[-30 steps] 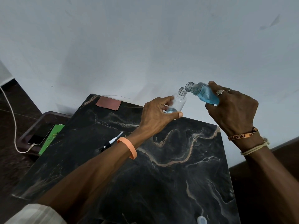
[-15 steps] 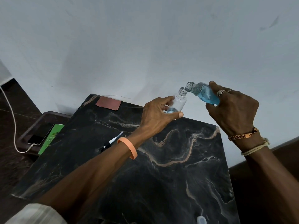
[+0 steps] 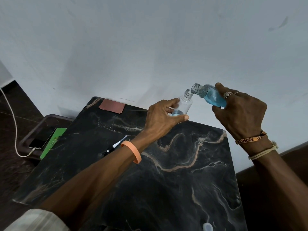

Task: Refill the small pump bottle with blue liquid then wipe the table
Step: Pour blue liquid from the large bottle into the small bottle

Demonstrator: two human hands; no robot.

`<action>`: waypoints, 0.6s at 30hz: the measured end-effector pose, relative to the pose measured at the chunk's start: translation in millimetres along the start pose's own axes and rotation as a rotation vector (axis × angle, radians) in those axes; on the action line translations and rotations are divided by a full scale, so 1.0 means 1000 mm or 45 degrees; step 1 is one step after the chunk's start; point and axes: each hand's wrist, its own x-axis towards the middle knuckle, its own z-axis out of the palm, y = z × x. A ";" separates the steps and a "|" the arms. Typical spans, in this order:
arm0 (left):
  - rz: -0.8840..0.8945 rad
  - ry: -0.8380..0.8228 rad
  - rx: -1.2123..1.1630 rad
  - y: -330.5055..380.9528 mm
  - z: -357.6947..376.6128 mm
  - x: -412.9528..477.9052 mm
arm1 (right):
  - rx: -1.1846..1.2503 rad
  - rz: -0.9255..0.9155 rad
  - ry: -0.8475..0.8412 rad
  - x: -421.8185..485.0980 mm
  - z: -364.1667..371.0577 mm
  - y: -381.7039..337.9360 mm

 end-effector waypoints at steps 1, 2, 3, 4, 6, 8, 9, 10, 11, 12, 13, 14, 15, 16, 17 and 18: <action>0.002 0.002 0.000 0.000 0.000 0.000 | -0.003 -0.002 0.000 0.000 0.000 0.000; 0.003 0.003 0.002 -0.001 0.000 0.000 | -0.008 -0.004 -0.001 0.000 0.000 0.000; 0.004 0.001 0.005 -0.001 0.000 0.001 | -0.012 -0.006 -0.004 0.000 0.001 0.000; 0.005 -0.004 0.009 -0.001 0.000 0.001 | -0.012 -0.007 -0.007 0.000 0.001 0.000; 0.007 -0.014 0.017 -0.002 0.001 0.001 | -0.008 -0.007 -0.010 0.000 0.001 0.001; 0.004 -0.008 0.006 -0.002 0.001 0.001 | -0.006 -0.001 -0.003 0.000 0.001 0.001; 0.001 -0.004 -0.001 -0.002 0.001 0.001 | -0.007 0.002 0.003 0.000 0.001 0.001; 0.001 -0.001 -0.001 -0.002 0.001 0.001 | -0.008 0.002 0.008 0.000 0.001 0.001; 0.003 0.000 0.007 -0.003 0.001 0.001 | -0.008 0.000 0.010 0.000 0.001 0.000; 0.005 -0.002 0.015 -0.003 0.001 0.002 | -0.008 -0.004 0.012 0.000 0.001 0.000; 0.006 -0.004 0.020 -0.003 0.001 0.002 | -0.007 -0.008 0.015 0.000 0.001 0.000; 0.005 -0.004 0.018 -0.003 0.001 0.002 | -0.006 -0.010 0.017 0.000 0.001 0.000; 0.003 -0.003 0.011 -0.003 0.001 0.002 | -0.003 -0.009 0.017 0.001 0.001 0.000; 0.001 -0.001 0.005 -0.003 0.001 0.002 | -0.003 -0.008 0.017 0.001 0.001 0.000; 0.002 0.000 0.004 -0.003 0.001 0.002 | -0.005 -0.011 0.017 0.001 0.001 0.000; 0.004 0.000 0.008 -0.003 0.001 0.002 | -0.007 -0.014 0.018 0.001 0.002 0.000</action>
